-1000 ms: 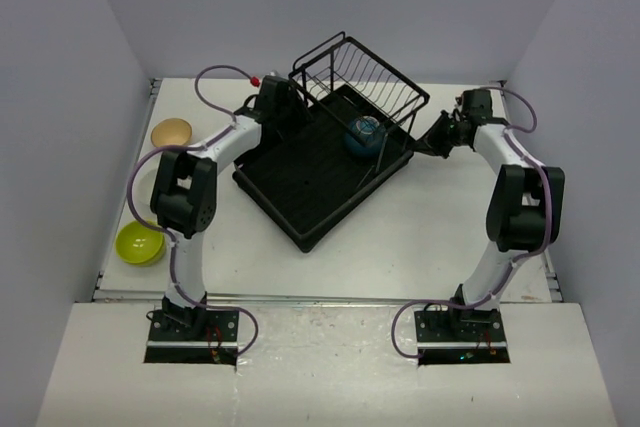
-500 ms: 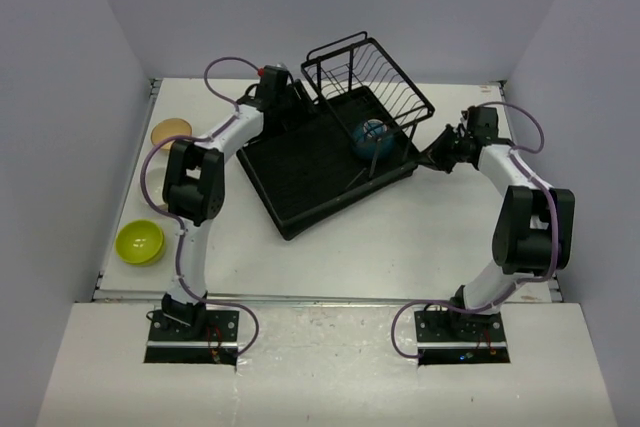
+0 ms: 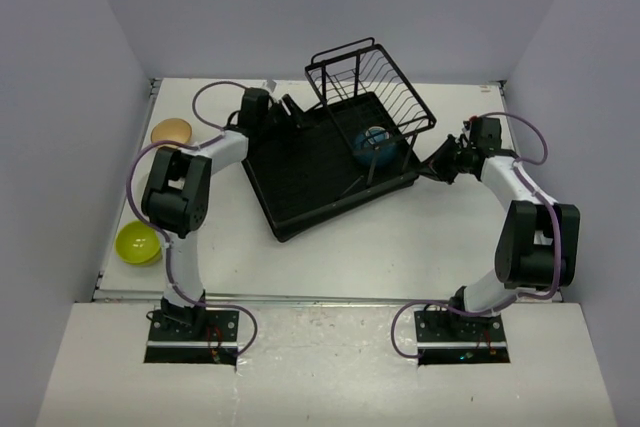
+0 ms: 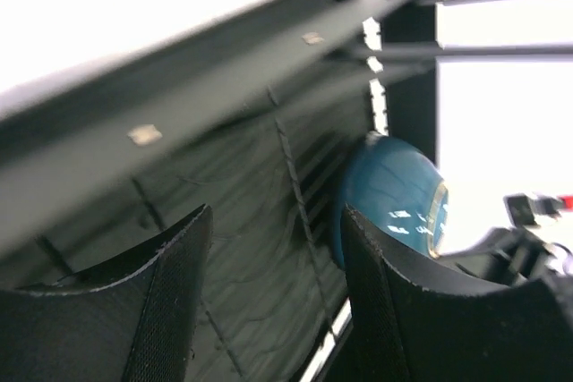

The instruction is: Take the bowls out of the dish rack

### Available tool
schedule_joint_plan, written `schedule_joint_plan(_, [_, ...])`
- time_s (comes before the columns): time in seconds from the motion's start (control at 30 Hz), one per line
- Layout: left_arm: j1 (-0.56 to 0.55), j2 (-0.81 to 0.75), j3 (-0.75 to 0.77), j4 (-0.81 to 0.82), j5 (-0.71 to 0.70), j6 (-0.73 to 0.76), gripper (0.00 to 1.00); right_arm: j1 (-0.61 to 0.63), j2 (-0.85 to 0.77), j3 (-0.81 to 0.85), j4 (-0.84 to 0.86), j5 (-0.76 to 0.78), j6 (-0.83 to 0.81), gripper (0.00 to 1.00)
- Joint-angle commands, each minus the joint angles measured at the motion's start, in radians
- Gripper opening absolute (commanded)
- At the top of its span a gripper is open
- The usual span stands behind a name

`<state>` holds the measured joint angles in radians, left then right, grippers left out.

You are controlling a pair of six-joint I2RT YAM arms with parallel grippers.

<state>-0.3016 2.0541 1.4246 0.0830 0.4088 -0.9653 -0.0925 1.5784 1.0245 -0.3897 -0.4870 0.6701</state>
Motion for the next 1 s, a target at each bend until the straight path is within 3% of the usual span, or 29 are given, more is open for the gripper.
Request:
schedule_joint_plan(0.0, [-0.028, -0.112, -0.085, 0.27, 0.056, -0.07, 0.6, 0.025, 0.011, -0.06, -0.222, 0.027, -0.098, 0.0])
schedule_joint_plan(0.2, [-0.088, -0.152, -0.162, 0.385, 0.035, -0.107, 0.59, 0.062, -0.009, -0.041, -0.229, 0.028, -0.078, 0.0])
schedule_joint_plan(0.57, [-0.162, -0.104, -0.145, 0.322, -0.005, -0.127, 0.59, 0.076, -0.021, -0.035, -0.233, 0.034, -0.069, 0.0])
schedule_joint_plan(0.97, [-0.231, -0.057, -0.145, 0.311, -0.099, -0.148, 0.68, 0.077, -0.032, -0.037, -0.23, 0.027, -0.064, 0.0])
